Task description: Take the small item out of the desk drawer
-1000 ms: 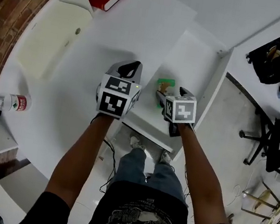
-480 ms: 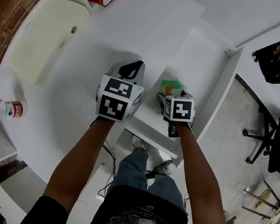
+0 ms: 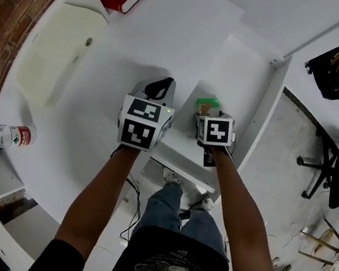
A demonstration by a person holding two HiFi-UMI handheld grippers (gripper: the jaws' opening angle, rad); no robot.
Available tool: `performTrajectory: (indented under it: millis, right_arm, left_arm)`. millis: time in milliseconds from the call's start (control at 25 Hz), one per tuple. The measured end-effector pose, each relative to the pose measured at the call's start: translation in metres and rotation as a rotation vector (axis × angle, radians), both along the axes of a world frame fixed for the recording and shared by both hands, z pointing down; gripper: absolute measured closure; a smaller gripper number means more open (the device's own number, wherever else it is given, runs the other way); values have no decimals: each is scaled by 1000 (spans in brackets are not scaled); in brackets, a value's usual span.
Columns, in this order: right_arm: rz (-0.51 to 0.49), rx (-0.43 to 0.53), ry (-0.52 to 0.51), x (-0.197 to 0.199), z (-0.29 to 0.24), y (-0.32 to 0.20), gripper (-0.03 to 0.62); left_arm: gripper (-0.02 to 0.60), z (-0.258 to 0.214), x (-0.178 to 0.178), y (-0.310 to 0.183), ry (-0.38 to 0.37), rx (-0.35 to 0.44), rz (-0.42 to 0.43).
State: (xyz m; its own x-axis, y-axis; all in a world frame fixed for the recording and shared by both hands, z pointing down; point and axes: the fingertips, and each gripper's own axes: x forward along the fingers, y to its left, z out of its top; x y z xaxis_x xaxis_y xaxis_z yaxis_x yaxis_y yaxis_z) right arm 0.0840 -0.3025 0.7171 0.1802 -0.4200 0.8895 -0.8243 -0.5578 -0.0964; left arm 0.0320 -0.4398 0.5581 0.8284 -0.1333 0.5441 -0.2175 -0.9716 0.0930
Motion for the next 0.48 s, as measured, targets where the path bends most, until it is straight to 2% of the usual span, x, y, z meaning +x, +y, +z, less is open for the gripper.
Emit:
performTrajectory:
  millis: [240, 480]
  right_arm:
    - [0, 117, 17, 3, -31, -9, 244]
    - [14, 177, 80, 20, -78, -6, 246]
  left_arm:
    - [578, -10, 3, 13, 5, 3, 10]
    - [578, -35, 12, 29, 30, 24, 28]
